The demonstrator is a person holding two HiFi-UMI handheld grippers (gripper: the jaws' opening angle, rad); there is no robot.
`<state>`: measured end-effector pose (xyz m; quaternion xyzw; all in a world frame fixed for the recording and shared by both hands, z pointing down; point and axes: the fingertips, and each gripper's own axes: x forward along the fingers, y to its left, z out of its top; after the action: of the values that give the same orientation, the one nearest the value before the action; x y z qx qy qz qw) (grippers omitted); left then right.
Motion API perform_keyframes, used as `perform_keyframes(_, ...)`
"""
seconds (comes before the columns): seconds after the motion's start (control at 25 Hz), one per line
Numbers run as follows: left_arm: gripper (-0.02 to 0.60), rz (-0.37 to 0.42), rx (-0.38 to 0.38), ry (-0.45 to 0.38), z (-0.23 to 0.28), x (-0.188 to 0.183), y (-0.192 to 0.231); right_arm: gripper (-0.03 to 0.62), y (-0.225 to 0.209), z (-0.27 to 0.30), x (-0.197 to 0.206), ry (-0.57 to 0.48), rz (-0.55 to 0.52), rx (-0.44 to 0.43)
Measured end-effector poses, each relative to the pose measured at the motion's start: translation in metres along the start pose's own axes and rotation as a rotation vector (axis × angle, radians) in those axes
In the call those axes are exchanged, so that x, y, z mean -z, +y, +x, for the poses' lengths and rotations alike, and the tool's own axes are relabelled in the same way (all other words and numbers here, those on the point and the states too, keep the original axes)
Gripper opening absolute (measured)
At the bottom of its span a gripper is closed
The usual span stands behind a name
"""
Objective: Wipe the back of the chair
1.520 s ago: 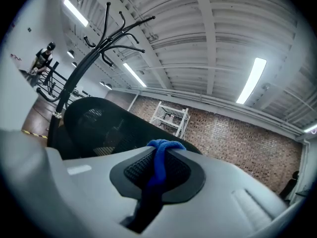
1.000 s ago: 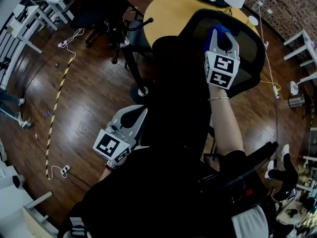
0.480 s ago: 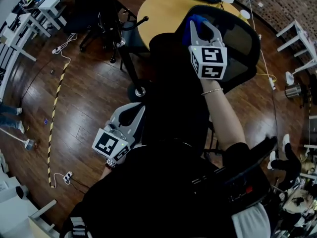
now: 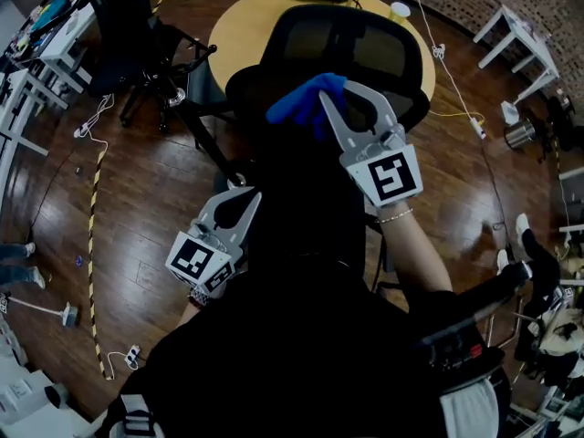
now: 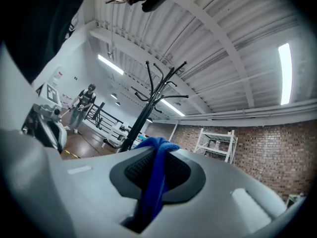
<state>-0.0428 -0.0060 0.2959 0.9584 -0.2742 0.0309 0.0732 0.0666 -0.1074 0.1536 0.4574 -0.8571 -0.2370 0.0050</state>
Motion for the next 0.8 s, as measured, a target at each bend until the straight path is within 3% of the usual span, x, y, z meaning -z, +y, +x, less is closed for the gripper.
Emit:
perform_keyframes(0.12,0.005,0.097,0.066,0.016,0.035,-0.002,-0.027,0.031,-0.042,-0.059,0.018,0.095,0.032,0.133)
perform_keyframes(0.28,0.005,0.082,0.176,0.023,0.069,0.003,-0.067,0.031,-0.096,-0.117,0.08,0.295,0.058,0.326)
perform_keyframes(0.4,0.005,0.088,0.217,0.03,0.086,0.003,-0.087,0.031,-0.129,-0.137,0.126,0.409,0.066,0.395)
perform_keyframes(0.56,0.005,0.085,0.17,0.035,0.088,0.001,-0.077,0.031,-0.157,-0.134,0.165,0.491,0.049,0.426)
perform_keyframes(0.8,0.005,0.031,0.048,0.048,0.075,0.008,-0.039,0.034,-0.153,-0.1,0.178,0.489,-0.045,0.386)
